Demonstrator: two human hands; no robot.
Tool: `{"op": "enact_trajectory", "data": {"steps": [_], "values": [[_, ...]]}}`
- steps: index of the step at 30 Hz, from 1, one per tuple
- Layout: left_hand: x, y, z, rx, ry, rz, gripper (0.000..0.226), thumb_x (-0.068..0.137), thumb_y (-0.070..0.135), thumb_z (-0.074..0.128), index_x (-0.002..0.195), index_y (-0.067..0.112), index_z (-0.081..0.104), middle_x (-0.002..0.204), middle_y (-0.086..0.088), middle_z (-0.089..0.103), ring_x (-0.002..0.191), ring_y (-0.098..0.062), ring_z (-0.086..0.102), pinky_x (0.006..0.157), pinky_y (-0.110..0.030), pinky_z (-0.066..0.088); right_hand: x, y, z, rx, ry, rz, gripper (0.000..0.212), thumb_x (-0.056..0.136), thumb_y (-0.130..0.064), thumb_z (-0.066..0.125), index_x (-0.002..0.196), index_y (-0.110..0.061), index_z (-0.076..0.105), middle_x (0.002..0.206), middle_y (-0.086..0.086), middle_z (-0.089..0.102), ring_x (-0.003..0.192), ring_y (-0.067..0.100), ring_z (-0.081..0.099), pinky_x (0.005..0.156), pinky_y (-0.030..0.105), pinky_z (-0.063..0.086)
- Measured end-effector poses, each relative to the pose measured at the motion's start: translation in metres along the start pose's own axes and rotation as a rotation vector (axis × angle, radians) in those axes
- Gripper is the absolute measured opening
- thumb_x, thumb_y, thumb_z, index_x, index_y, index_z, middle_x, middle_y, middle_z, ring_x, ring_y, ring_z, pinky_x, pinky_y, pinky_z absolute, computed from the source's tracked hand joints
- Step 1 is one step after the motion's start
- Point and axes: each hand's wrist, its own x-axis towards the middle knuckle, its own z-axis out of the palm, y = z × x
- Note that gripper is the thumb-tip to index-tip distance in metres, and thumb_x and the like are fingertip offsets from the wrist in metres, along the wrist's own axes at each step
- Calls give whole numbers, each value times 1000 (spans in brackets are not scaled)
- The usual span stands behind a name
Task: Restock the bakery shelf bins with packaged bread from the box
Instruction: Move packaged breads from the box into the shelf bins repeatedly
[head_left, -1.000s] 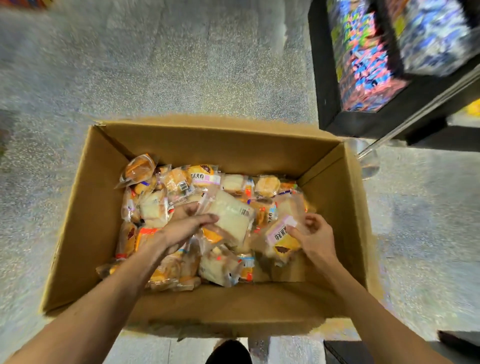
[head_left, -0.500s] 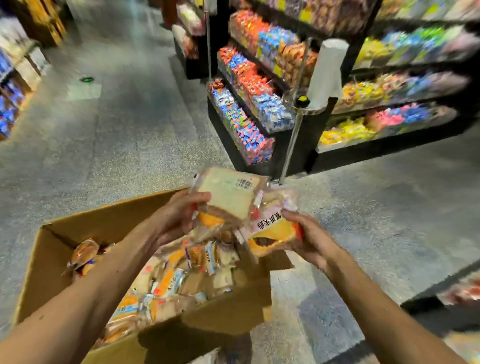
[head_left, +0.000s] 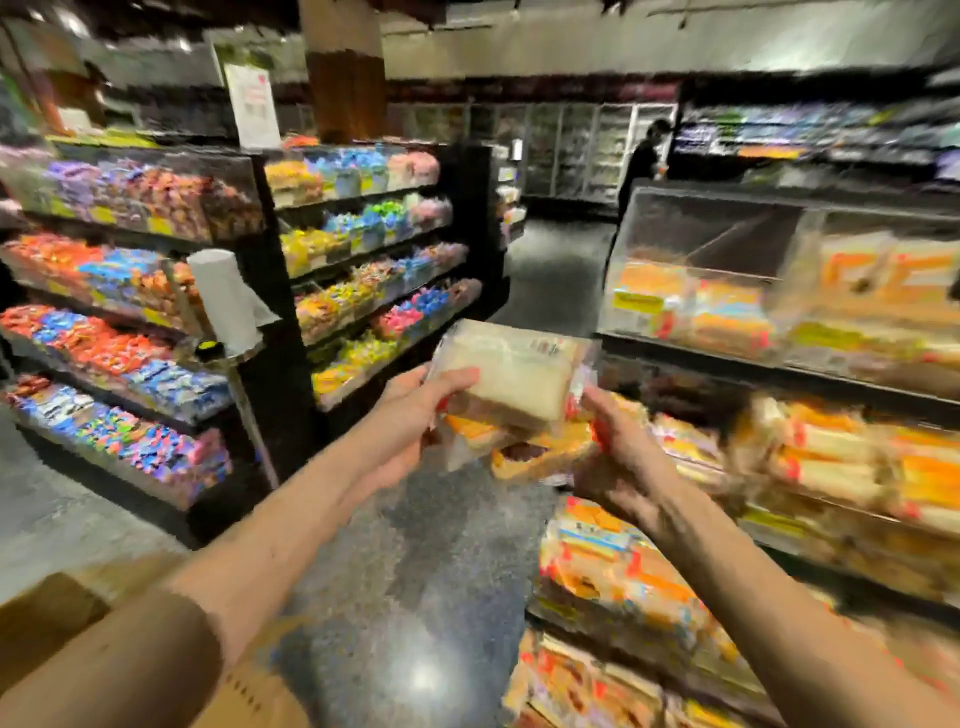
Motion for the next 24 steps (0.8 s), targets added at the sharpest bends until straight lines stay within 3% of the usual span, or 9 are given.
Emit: {"op": "enact_trajectory", "data": {"steps": [2,4,7,9,11,14,16,21,24], "values": [[4,-9,54,-4,-123,-46,18,90,22,67,106,15,69,89,-8,74,83,-23,67,87,-42,53,-32,-21,-37,29,55,-40,42,85,-53,59,100,-17,75,84,9,75,70,21,72,66,32,60],[3,-18,103,-5,-221,-112,16,91,21,66,106,16,68,88,-9,73,77,-21,68,76,-37,59,-62,-35,-73,109,94,-59,45,89,-52,50,96,-18,78,85,11,75,70,21,71,65,31,56],[2,-27,157,-13,-324,-196,16,88,20,68,103,14,68,88,-13,71,73,-23,68,63,-34,60,-100,-44,-109,190,177,-82,52,73,-45,70,113,-12,69,99,18,74,86,29,70,79,45,53],[7,-31,179,-21,-402,-259,41,74,26,76,111,10,68,98,-19,71,82,-28,69,73,-41,61,-119,-45,-127,211,206,-102,63,52,-32,92,106,-7,72,95,17,74,81,28,70,75,43,57],[15,-34,197,0,-442,-289,51,67,30,80,114,10,68,102,-18,71,86,-28,69,76,-43,61,-132,-41,-147,249,225,-116,61,42,-22,95,96,-3,75,85,15,74,70,24,71,71,36,59],[29,-36,215,33,-400,-208,17,84,22,72,100,16,68,82,-5,72,75,-19,69,61,-29,56,-142,-39,-169,312,276,-135,65,42,-18,95,100,-4,69,82,13,72,68,23,66,80,35,52],[41,-36,220,109,-358,-120,17,86,21,73,102,17,70,82,-2,71,74,-14,64,59,-27,50,-142,-41,-181,390,313,-160,62,44,-13,93,99,-4,67,81,12,70,70,22,62,80,33,48],[71,-20,217,204,-354,60,18,86,19,73,101,10,69,71,-3,60,48,-6,40,38,-15,28,-124,-51,-194,446,377,-205,74,45,-9,91,114,-1,65,92,16,74,72,26,72,97,37,43],[88,-3,220,261,-353,283,12,85,13,75,95,10,70,73,-9,66,48,-11,52,37,-14,34,-103,-64,-191,430,411,-178,42,67,-11,73,108,-2,66,89,16,74,75,26,69,99,39,45]]}}
